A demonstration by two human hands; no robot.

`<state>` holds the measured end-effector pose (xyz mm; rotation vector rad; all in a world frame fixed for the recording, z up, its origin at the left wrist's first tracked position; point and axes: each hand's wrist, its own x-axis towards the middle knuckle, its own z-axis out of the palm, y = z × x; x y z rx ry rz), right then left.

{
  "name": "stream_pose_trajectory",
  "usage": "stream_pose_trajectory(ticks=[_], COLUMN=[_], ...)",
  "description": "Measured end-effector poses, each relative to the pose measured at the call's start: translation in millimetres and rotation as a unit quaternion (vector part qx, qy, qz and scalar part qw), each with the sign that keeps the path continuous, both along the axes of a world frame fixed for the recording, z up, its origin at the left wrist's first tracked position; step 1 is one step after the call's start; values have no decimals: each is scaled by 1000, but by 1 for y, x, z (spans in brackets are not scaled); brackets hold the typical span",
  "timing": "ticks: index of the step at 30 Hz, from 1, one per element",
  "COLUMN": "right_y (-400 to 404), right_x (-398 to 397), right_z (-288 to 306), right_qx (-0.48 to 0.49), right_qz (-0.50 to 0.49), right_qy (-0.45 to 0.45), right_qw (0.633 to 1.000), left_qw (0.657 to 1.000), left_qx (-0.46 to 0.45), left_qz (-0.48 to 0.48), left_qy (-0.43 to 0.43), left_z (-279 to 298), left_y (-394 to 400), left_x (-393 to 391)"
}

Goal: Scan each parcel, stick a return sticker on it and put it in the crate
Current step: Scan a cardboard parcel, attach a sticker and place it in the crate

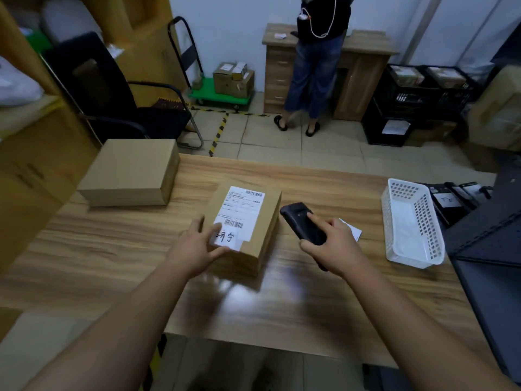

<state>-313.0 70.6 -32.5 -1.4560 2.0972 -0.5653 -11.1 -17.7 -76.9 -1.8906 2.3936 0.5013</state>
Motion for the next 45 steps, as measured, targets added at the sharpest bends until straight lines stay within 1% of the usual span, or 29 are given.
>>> stream_pose_trajectory(ticks=[1, 3, 6, 10, 13, 16, 20, 25, 27, 29, 32, 35, 37, 40, 42, 45], right_y=[-1, -4, -8, -15, -17, -20, -23, -25, -26, -26, -27, -18, -10, -6, -3, 8], right_x=[3, 10, 17, 26, 37, 46, 47, 29, 18, 7, -10, -13, -9, -4, -1, -1], right_z=[7, 23, 47, 80, 103, 121, 133, 128, 120, 101, 47, -15, -49, -90, -110, -132], right_qx=[0, 16, 48, 119, 173, 190, 200, 219, 208, 171, 117, 113, 114, 102, 100, 104], right_qz=[1, 22, 67, 131, 155, 173, 180, 171, 151, 110, 49, 25, 22, 46, 74, 84], right_qy=[-17, -14, 49, 104, 132, 158, 151, 113, 101, 95, 100, 97, 111, 163, 207, 221], right_qw=[1000, 1000, 995, 979, 964, 953, 951, 954, 961, 974, 987, 989, 987, 980, 970, 966], left_qw=[1000, 997, 992, 992, 991, 990, 989, 989, 990, 993, 993, 989, 986, 992, 994, 995], left_qx=[-11, -39, -55, -52, -46, -43, -22, -7, -10, -35, -89, -128, -139, -109, -94, -85], left_qz=[18, 50, 90, 89, 92, 90, 94, 100, 98, 84, 52, 7, -11, -12, -24, -24], left_qy=[19, 47, 71, 76, 88, 102, 109, 113, 102, 80, 60, 78, 89, 66, 45, 43], left_z=[0, -2, -4, -6, -8, -7, -5, -3, 0, 3, 3, 1, -3, -8, -12, -17], left_y=[5, 15, 21, 14, 10, 7, 5, -5, -9, -12, -13, -15, -18, -23, -25, -23], left_x=[-7, -22, -33, -28, -27, -28, -27, -27, -29, -33, -43, -57, -70, -88, -95, -98])
